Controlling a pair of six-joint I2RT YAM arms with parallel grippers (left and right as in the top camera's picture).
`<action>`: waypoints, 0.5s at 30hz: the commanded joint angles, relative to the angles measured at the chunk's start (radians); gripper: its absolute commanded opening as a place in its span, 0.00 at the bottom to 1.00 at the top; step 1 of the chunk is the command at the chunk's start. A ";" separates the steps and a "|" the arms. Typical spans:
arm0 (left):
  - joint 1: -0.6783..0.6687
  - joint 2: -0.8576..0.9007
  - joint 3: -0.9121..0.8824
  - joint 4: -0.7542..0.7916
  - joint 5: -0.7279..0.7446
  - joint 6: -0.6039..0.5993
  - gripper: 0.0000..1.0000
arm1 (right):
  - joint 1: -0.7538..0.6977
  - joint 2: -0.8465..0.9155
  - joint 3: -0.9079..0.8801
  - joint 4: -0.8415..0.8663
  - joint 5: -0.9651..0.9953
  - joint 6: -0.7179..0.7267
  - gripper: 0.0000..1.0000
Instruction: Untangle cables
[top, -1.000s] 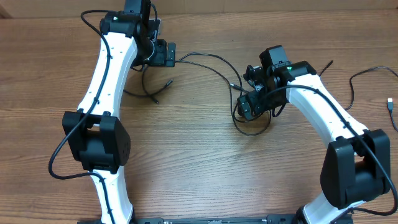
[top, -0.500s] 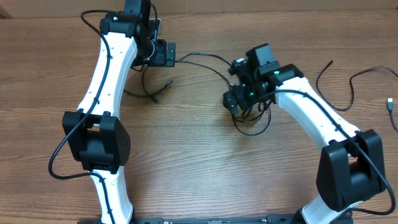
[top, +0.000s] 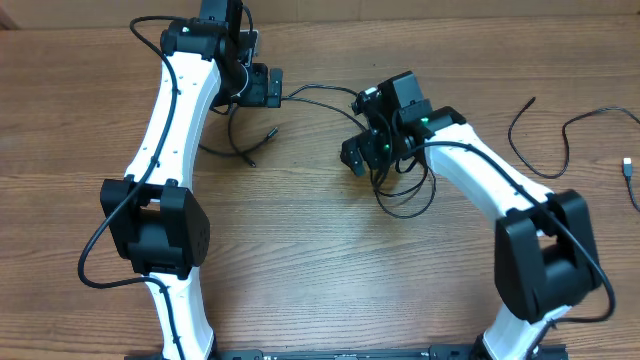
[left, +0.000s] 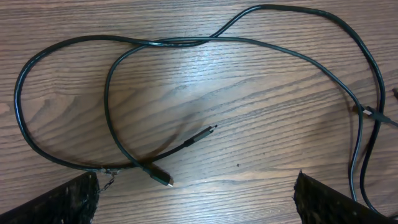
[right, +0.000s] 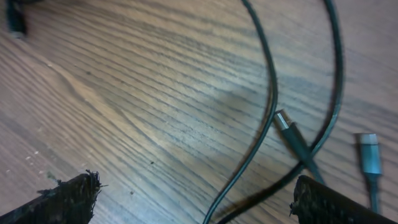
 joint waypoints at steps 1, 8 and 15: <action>-0.006 -0.010 -0.002 0.001 -0.005 -0.014 1.00 | -0.003 0.045 -0.003 0.016 -0.007 0.033 0.97; -0.006 -0.010 -0.002 0.001 -0.005 -0.014 0.99 | -0.003 0.117 -0.003 0.058 -0.004 0.064 0.91; -0.006 -0.010 -0.002 0.001 -0.005 -0.014 1.00 | -0.003 0.161 -0.003 0.085 0.010 0.075 0.83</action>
